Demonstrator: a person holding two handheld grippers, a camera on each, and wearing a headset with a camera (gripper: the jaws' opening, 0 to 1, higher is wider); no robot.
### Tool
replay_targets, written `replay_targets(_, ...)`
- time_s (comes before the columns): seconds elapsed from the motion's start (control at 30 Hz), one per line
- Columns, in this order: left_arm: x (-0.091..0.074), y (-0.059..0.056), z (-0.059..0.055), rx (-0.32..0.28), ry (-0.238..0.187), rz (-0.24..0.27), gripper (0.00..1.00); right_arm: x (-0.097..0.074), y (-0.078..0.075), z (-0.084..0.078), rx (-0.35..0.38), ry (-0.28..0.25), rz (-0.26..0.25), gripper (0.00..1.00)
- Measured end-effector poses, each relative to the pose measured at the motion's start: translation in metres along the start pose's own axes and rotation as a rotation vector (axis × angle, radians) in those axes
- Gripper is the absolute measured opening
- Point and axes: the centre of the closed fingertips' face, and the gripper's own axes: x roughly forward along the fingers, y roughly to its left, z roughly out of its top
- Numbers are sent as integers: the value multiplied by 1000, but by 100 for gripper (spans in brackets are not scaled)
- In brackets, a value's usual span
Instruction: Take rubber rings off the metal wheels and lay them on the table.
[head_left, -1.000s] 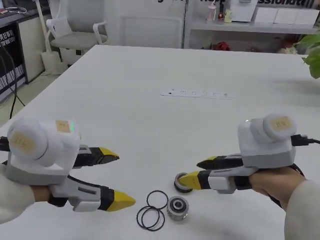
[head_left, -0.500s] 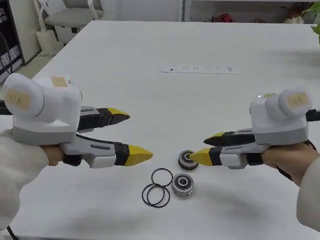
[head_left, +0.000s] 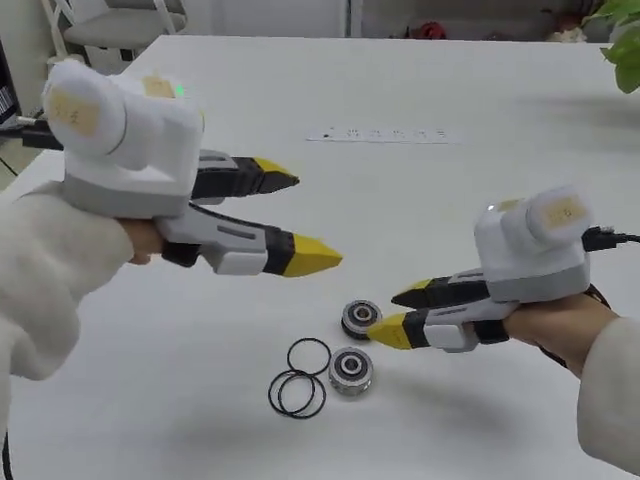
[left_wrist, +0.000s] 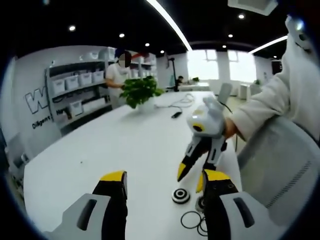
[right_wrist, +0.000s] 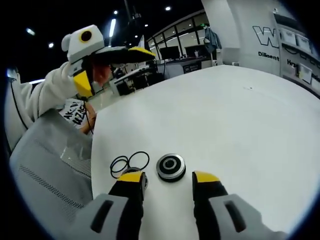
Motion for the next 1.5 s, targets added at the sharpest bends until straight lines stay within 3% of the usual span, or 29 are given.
replay_targets(0.1,16,-7,-1,49,18,-28,60,2,-3,-5,-8,17,-10,34)
replay_targets(0.23,30,-11,-11,56,24,-43,56,3,-7,-8,5,14,-29,33)
replay_targets(0.4,41,-16,-37,41,22,-26,49,6,-7,-9,11,14,-31,32)
replay_targets(0.5,47,-26,-58,70,76,-51,45,7,-7,-9,2,18,-36,31)
replay_targets(0.63,58,-32,-69,47,84,-64,38,8,-8,-9,-3,16,-41,30)
replay_targets(0.77,62,-34,-83,65,113,-53,33,9,-8,-9,-7,18,-42,29)
replay_targets(1.07,67,-25,-101,-20,136,-1,21,11,-6,-10,-22,26,-42,28)
replay_targets(1.27,71,-32,-106,-11,146,-20,15,12,-6,-11,-34,34,-49,27)
replay_targets(1.5,71,-32,-104,-36,129,-19,14,13,-4,-12,-43,38,-46,25)
